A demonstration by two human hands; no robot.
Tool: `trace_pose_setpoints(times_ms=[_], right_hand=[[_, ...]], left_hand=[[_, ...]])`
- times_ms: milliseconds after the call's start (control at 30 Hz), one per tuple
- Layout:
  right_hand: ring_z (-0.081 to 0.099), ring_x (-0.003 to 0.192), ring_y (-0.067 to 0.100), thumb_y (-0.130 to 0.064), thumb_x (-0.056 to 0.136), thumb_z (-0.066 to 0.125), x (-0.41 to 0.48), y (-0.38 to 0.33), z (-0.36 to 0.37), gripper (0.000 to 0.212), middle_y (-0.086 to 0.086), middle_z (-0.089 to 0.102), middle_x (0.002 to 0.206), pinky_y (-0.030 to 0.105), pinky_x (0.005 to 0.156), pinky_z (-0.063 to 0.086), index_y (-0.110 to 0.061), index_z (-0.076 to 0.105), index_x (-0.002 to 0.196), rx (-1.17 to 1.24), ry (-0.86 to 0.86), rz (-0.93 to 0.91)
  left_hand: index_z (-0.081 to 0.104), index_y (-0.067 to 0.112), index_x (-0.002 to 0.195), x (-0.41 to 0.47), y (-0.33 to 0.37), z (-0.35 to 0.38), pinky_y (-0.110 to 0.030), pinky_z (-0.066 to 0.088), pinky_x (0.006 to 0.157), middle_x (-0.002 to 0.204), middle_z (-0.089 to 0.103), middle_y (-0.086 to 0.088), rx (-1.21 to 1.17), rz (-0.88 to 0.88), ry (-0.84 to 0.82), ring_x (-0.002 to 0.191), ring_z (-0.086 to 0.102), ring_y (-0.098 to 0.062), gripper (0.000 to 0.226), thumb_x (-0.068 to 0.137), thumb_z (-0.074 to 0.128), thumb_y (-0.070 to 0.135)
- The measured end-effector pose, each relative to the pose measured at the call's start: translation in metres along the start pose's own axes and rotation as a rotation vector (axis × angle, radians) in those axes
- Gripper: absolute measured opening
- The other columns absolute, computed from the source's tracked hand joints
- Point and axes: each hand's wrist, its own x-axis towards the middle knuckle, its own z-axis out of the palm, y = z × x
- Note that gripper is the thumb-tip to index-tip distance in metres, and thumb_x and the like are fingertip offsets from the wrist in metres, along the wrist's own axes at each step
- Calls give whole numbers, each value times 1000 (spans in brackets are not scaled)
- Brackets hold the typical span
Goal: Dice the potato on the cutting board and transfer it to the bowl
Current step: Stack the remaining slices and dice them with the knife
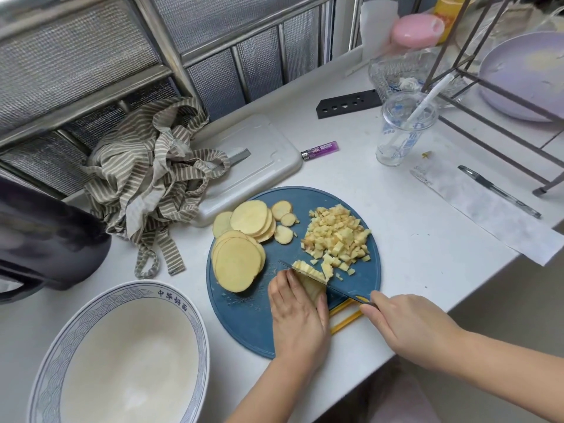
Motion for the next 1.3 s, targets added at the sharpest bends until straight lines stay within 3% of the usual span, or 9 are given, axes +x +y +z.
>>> trace_pose_setpoints(times_ms=[133,333,467,600,767,833,1067,1200,1300], right_hand=[[61,87,24,-57,94,1,5,-7,-4,46,-2,57,82,33,65,37,-22,32,91,2,-49,25],[62,90,25,-52,101,12,10,-14,-4,37,2,64,95,32,64,35,-22,33,93,-77,-76,44],[61,85,23,-51,101,14,14,-20,-5,37,-5,48,77,32,66,37,-22,35,90,-51,-35,67],[46,70,18,-49,102,17,16,-14,-9,38,-9,40,68,31,65,35,-26,33,76,74,0,119],[48,65,15,-44,102,26,19,-3,-10,45,-2,47,65,32,68,38,-19,39,66,340,30,148],[47,63,15,-48,100,26,15,-4,-9,47,-1,47,64,31,66,38,-17,40,66,375,39,139],[42,60,15,-50,98,20,0,-15,-14,43,-3,44,64,31,63,35,-22,36,70,272,79,73],[37,56,14,-54,94,12,-8,-19,-18,39,-7,39,61,32,61,31,-27,26,70,134,65,46],[36,56,14,-58,85,2,-10,-19,-18,38,-8,37,61,31,60,29,-29,21,70,66,36,33]], left_hand=[[48,-13,126,-1,-2,3,-45,25,105,126,47,-27,20,8,-27,118,39,-39,66,91,36,41],[47,-11,126,-1,-2,2,-45,25,106,124,49,-27,14,22,-16,116,40,-39,64,90,37,41],[38,-7,128,0,-1,1,-44,25,106,125,46,-25,-14,36,6,117,40,-37,62,91,36,42],[43,-8,130,0,-2,1,-44,25,107,126,46,-24,-37,39,29,118,40,-37,63,93,36,43],[42,-4,134,-2,0,-1,-42,34,107,128,44,-20,-55,10,58,120,39,-33,65,95,33,47],[42,-3,134,-2,1,-4,-43,44,103,128,45,-18,-68,-6,71,120,40,-31,66,94,32,48],[44,-4,134,-3,1,-3,-44,44,103,130,45,-18,-113,-39,87,122,40,-32,68,92,37,50],[45,-10,130,-4,2,-2,-47,21,111,129,39,-20,-72,-24,119,123,37,-37,71,90,40,49],[45,-10,128,-4,2,0,-48,20,111,126,42,-23,-46,-52,91,120,39,-39,71,89,40,50]])
